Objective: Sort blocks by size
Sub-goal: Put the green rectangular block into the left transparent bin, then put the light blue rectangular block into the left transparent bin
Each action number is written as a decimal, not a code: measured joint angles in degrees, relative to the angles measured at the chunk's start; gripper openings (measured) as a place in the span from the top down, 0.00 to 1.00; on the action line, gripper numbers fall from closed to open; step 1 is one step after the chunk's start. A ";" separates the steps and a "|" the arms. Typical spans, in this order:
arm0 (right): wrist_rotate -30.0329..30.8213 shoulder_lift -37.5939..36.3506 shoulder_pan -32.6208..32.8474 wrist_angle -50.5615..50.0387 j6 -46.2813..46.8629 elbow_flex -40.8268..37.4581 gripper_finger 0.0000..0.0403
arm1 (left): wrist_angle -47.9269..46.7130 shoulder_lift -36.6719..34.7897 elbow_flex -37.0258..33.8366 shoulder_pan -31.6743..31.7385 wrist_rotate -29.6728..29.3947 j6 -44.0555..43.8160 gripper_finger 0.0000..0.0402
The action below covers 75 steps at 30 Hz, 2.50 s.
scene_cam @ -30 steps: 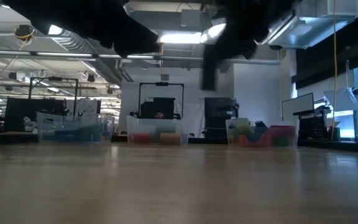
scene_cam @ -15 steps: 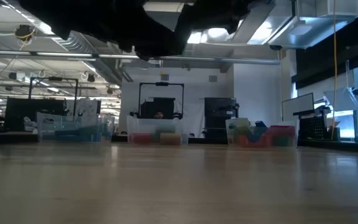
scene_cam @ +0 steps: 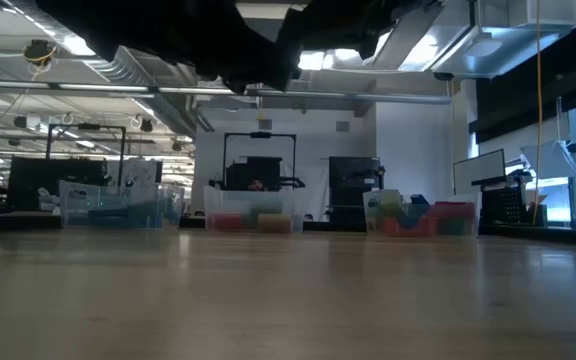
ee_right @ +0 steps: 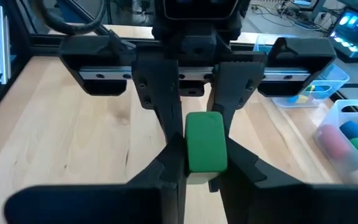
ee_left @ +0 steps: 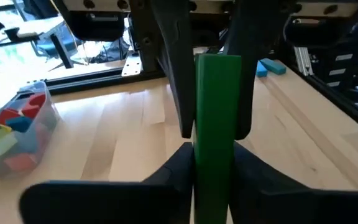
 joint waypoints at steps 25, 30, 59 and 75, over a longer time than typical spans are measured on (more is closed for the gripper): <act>-8.58 -8.74 2.06 -27.61 17.98 2.71 0.35 | -31.05 -15.31 -0.01 1.10 -27.75 -10.76 0.85; -8.32 -8.87 4.03 -34.99 23.66 2.64 0.34 | -42.44 -19.78 -0.02 7.35 -36.63 -17.02 0.86; -7.14 -8.41 7.28 -35.21 31.26 -5.79 0.34 | -57.07 -11.26 -0.04 51.82 -26.83 -21.61 0.81; -15.17 -8.41 8.74 -43.00 37.85 -4.05 0.34 | -57.83 -16.67 3.58 42.18 -23.55 -17.64 0.55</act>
